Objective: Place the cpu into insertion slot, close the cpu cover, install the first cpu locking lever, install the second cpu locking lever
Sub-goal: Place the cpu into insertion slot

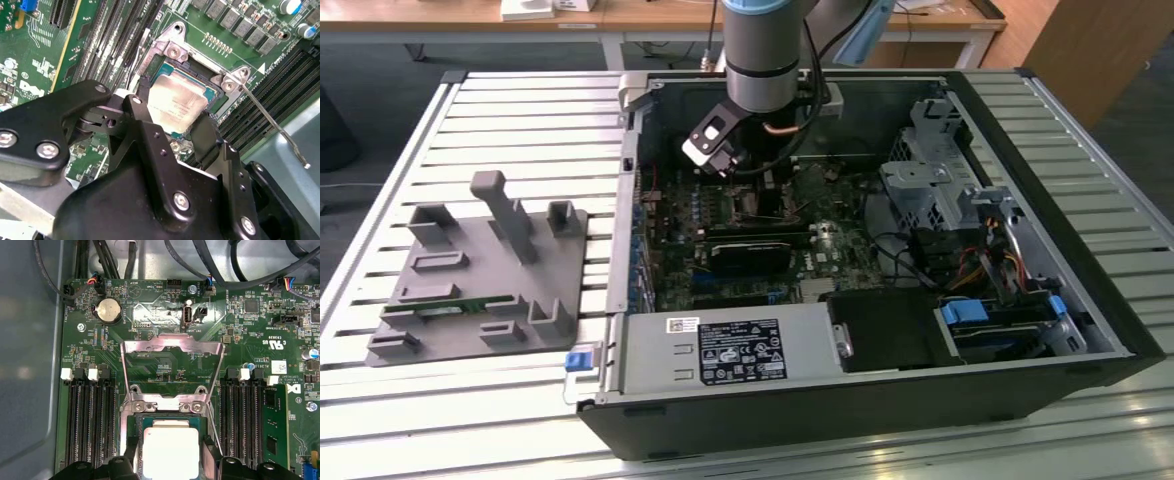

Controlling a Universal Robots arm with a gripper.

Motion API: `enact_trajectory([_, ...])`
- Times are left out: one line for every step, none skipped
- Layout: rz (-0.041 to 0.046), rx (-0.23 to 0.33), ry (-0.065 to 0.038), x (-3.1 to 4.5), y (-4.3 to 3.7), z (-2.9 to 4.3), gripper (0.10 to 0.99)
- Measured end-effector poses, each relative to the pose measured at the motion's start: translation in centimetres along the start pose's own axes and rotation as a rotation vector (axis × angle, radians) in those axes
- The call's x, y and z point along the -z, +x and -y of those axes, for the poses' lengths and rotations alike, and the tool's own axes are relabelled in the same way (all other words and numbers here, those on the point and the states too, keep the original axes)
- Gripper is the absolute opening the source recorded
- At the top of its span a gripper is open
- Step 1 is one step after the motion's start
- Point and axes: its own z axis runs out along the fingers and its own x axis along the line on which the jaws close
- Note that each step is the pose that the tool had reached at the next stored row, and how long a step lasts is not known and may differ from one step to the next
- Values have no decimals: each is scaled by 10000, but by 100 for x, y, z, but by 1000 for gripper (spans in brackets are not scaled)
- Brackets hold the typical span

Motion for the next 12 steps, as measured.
enact_trajectory([1,0,0,0,0,0,604])
enact_trajectory([1,0,0,0,0,0,604])
enact_trajectory([2,0,1,0,0,0,604])
enact_trajectory([1,-1,1,0,3,0,604])
enact_trajectory([-4,-2,0,-1,6,1,604])
enact_trajectory([-9,-1,1,-1,10,1,604])
enact_trajectory([-12,-1,1,-2,12,1,604])
enact_trajectory([-19,-1,1,-3,15,1,604])
enact_trajectory([-25,-2,1,-3,18,1,604])
enact_trajectory([-31,-3,1,-4,20,1,604])
enact_trajectory([-37,-3,1,-5,23,1,604])
enact_trajectory([-40,-4,1,-6,26,1,604])
